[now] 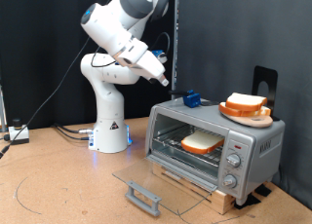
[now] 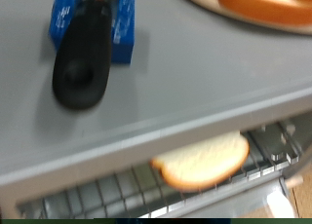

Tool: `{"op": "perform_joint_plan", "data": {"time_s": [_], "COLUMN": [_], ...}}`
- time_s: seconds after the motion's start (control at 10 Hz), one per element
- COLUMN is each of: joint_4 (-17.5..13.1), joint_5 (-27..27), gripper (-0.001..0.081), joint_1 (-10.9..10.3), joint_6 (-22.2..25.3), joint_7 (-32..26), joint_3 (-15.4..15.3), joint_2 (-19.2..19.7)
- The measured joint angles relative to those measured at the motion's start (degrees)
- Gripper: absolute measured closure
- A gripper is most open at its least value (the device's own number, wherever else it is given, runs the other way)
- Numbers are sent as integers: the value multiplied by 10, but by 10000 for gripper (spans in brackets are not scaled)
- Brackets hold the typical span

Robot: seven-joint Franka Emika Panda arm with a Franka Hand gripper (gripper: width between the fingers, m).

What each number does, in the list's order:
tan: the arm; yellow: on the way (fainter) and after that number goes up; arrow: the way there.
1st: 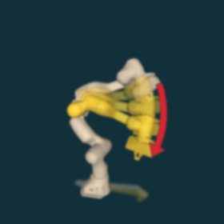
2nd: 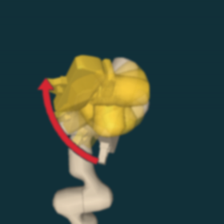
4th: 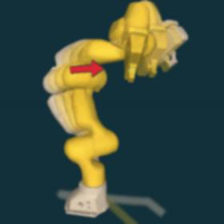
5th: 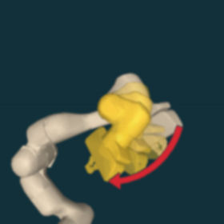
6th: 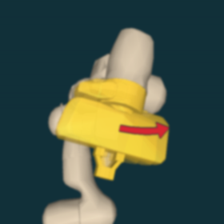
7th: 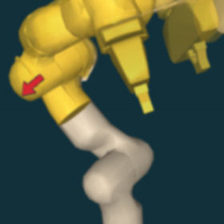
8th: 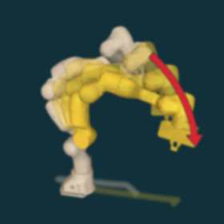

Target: Make a piece of toast with the oven

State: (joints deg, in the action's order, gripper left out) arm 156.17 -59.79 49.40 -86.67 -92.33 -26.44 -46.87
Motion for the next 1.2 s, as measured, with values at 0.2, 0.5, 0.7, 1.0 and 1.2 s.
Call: {"op": "perform_joint_plan", "data": {"time_s": [0.2, 0.5, 0.7, 1.0, 1.2], "joint_4": [-16, -23, -25, -36, -40], "joint_5": [37, 39, 22, -16, -7], "gripper": [-3, -3, -3, -3, -3], "joint_1": [28, 46, 49, 79, 80], "joint_6": [-12, -48, -51, -129, -82], "joint_7": [-31, -61, 91, 278, 299], "joint_3": [6, 7, -7, -51, -49], "joint_2": [34, 61, 51, 48, 53]}}
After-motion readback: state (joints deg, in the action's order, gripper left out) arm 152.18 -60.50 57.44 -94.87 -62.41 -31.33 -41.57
